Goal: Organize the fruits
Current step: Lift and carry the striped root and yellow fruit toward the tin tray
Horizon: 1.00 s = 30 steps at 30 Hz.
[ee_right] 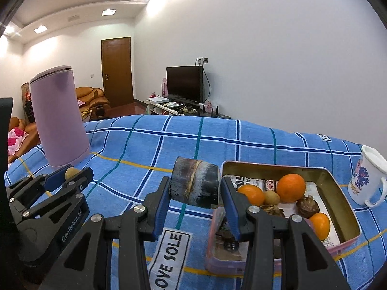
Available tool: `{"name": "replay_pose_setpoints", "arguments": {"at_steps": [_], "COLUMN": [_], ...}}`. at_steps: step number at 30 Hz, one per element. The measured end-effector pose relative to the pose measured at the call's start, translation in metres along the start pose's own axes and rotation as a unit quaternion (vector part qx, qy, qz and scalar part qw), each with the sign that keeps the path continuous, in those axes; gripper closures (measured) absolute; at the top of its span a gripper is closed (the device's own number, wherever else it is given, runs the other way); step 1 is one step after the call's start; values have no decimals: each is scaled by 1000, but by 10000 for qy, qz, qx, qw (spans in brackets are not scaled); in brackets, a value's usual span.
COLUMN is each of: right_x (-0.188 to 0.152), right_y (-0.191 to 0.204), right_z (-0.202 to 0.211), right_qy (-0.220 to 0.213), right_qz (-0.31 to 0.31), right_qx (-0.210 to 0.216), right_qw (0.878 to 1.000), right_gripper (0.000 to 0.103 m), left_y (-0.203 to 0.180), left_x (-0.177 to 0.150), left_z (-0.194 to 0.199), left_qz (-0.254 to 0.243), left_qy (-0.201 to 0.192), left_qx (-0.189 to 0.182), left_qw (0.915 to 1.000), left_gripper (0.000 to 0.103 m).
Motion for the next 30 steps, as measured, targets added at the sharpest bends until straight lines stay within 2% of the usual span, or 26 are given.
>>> {"name": "replay_pose_setpoints", "arguments": {"at_steps": [7,14,30], "right_x": [4,7,-6], "right_y": [-12,-42,-107], "right_z": [8,19,29], "right_qy": [-135,-278,-210], "right_qz": [-10,-163,-350], "right_qx": [-120,-266,-642], "right_qw": [9998,9991,9971], "right_gripper": [59,59,59], "left_y": [-21,-57,-118], "left_x": [4,13,16], "left_z": [13,26,33], "left_qz": [-101,-338,-647], "left_qy": [-130,-283,-345], "left_qx": [-182,-402,-579], "left_qw": [9997,9982,9956], "left_gripper": [74,73,73]}}
Point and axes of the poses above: each gripper's, at about its wrist camera, not at the fingertips, and z roughly against the way its jaws point, y to its left, x to its top, the point moved 5 cm from there along -z, roughly the way its jaws point, and after that the axes turned 4 degrees about z, right-handed, at the moved point
